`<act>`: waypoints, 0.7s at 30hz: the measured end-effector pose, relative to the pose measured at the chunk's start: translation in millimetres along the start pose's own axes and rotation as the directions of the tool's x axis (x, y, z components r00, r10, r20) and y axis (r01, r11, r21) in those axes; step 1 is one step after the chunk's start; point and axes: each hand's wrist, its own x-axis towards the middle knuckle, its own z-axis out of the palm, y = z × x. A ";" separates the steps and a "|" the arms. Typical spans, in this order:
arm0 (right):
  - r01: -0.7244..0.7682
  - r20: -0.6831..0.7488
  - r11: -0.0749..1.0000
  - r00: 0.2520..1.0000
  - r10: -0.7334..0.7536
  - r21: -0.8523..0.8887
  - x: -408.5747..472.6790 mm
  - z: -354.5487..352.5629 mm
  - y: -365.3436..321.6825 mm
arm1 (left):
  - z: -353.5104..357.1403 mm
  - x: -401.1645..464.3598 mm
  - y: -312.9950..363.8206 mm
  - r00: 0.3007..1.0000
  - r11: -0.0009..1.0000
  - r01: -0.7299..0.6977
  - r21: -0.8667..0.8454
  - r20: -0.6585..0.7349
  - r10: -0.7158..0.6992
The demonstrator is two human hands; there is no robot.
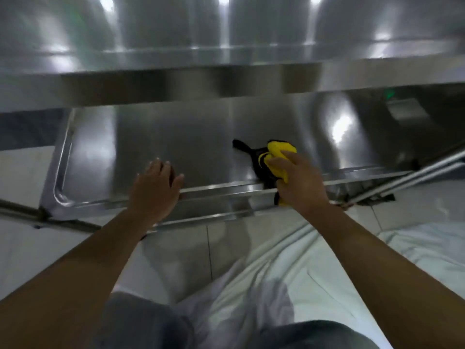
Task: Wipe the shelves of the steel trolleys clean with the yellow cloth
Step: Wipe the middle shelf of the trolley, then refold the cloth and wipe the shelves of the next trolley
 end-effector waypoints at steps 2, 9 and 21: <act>-0.024 0.050 0.987 0.999 0.016 0.162 -34.7 -31.1 -19.6 | -21.3 -38.8 13.1 0.993 0.989 0.042 -0.140 0.115 -0.026; 0.028 0.307 0.950 0.943 -0.129 0.312 -122.1 -200.6 -165.0 | -182.0 -203.0 28.7 0.976 0.915 -0.012 -0.403 0.196 0.099; 0.509 0.182 0.815 0.805 -0.565 0.275 -130.1 -340.4 -478.3 | -461.7 -305.0 -89.8 0.967 0.889 -0.195 -0.414 -0.232 0.104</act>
